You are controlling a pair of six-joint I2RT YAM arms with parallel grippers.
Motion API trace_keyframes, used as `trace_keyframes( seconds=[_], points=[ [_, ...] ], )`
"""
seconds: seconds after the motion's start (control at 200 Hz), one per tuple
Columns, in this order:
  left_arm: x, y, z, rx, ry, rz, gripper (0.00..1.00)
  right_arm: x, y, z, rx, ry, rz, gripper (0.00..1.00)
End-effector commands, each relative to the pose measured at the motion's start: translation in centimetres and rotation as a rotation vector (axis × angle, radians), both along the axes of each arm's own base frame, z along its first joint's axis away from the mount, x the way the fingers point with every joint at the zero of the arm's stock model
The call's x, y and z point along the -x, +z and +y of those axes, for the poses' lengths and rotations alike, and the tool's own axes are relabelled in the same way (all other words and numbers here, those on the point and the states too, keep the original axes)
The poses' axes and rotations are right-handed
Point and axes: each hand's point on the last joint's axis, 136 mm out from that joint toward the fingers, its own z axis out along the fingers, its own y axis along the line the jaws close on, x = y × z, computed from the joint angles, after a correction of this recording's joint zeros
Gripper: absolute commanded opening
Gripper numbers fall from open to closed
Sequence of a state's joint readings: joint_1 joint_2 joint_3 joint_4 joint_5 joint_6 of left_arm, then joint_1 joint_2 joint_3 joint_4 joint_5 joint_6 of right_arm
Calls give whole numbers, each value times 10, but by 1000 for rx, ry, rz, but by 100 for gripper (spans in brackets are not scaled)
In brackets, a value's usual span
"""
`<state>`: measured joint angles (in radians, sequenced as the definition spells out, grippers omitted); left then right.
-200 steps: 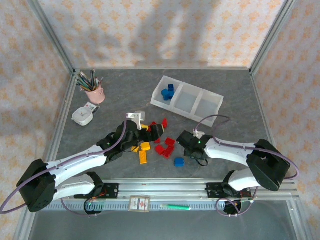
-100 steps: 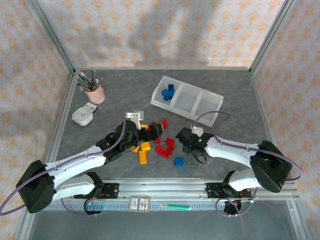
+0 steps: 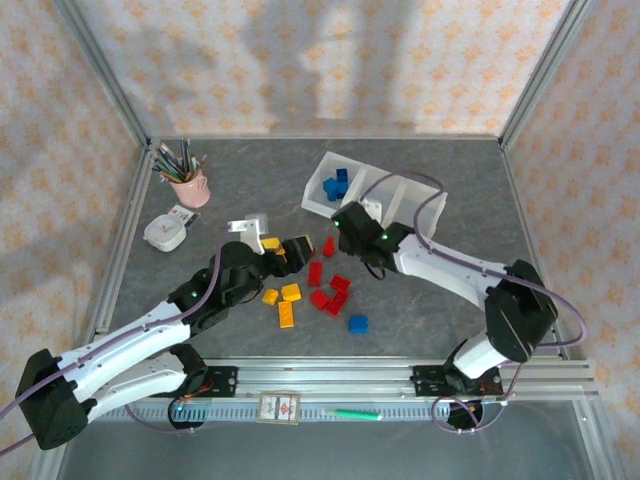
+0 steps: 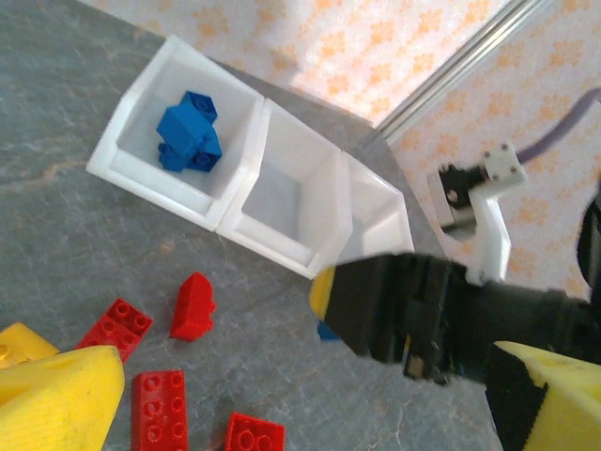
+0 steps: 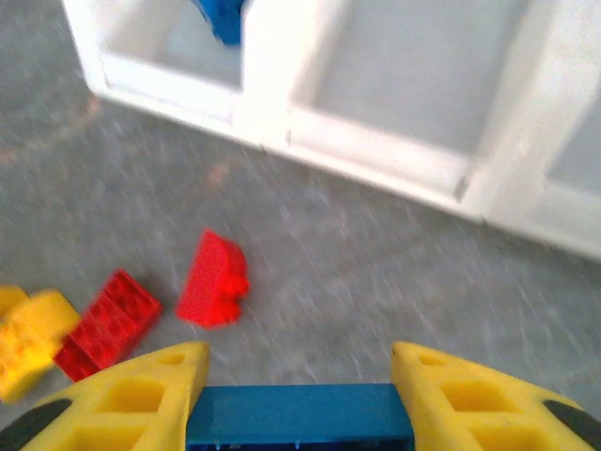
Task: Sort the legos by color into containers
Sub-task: Place the lego in the container.
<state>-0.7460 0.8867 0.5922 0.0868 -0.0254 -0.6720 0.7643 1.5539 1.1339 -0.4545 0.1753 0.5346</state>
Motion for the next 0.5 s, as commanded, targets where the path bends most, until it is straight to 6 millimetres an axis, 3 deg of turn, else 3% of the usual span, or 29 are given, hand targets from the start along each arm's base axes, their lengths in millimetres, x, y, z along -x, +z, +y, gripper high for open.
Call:
trace_keyframes(
  seconds=[0.0,0.18,0.49],
  points=[
    [-5,17,20,-48,67,-48,99,-38,27,6,-7,3,-100,37],
    [-15,19,41,-59,134,-45,99,-103,41,1,10,-78,-169,37],
    [-37,7,59,-76,188,-7,99,-197,12,-7,54,-172,-152,36]
  ],
)
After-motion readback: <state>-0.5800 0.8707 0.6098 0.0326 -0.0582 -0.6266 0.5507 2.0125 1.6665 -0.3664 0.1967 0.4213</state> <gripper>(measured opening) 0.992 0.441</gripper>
